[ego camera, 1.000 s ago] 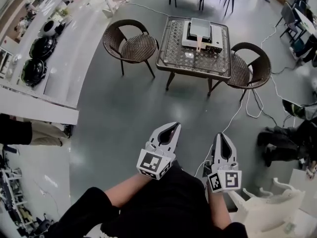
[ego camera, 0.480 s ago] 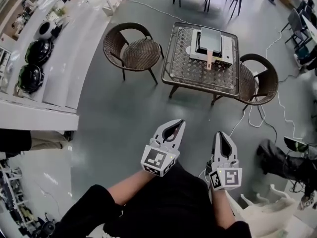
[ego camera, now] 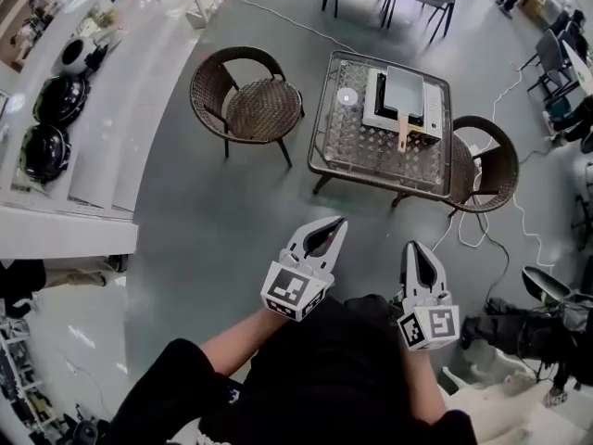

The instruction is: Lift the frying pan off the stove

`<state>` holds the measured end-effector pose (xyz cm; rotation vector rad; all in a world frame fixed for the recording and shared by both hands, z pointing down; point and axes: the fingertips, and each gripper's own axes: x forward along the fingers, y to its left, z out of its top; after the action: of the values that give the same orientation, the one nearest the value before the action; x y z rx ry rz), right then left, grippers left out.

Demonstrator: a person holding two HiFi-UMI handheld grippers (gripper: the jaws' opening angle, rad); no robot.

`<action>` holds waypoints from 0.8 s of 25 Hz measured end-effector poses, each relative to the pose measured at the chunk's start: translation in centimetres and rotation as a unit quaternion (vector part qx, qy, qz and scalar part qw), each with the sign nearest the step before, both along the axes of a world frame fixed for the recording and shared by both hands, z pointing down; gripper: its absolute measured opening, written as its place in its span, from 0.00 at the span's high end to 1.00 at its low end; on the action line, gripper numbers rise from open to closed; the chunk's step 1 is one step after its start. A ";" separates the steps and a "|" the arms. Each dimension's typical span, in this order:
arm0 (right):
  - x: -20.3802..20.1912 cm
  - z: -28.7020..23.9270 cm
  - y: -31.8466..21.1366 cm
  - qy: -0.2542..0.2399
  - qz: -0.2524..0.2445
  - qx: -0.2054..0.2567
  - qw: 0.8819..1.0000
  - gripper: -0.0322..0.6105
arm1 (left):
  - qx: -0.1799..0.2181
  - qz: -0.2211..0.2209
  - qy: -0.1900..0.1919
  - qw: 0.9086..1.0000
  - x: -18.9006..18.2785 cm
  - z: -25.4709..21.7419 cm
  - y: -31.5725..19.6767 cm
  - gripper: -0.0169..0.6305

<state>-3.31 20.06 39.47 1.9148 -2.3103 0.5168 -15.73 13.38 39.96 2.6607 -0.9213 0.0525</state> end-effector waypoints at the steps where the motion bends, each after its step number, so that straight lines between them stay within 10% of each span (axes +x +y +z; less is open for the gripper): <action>1: -0.2 0.0 -0.3 0.003 0.006 0.003 1.000 0.90 | -0.001 -0.004 0.001 1.000 -0.5 0.1 -0.5 0.96; 13: 1.9 -2.6 -4.7 0.049 0.019 0.094 0.994 0.90 | 0.004 0.000 0.044 0.999 0.5 -2.7 -0.8 0.96; 20: 4.8 0.8 -9.8 0.071 0.006 0.058 0.996 0.90 | 0.052 -0.018 -0.002 0.998 3.8 -2.3 -5.4 0.96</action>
<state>1.49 10.24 40.32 1.9469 -2.2854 0.2446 -11.95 8.02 37.70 2.7396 -0.9983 0.0016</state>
